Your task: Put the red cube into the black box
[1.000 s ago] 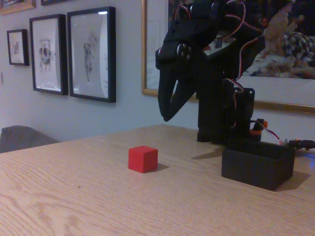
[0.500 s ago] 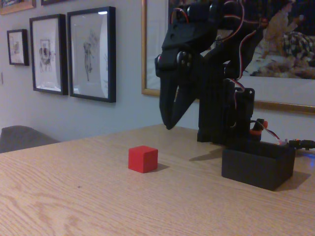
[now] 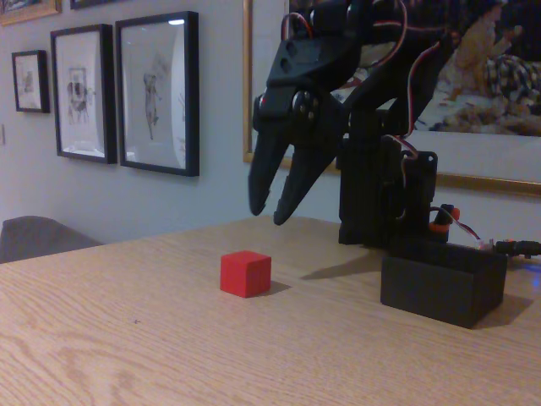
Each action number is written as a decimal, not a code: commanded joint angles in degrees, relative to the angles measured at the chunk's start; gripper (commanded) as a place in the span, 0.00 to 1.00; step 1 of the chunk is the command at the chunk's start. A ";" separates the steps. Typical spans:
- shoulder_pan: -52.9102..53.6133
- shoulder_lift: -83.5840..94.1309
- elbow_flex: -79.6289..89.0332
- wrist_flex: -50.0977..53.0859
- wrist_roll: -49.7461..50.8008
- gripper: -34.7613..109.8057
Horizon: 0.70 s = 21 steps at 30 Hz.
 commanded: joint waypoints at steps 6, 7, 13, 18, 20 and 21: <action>2.29 -14.68 -7.21 -0.70 0.88 0.36; 2.72 -18.37 -8.88 -0.70 0.79 0.38; 2.64 -31.73 -17.05 3.08 0.70 0.47; 2.37 -26.89 -15.03 2.72 2.02 0.47; 2.29 -27.86 -15.56 2.90 2.02 0.47; 2.29 -28.48 -15.91 2.90 2.02 0.47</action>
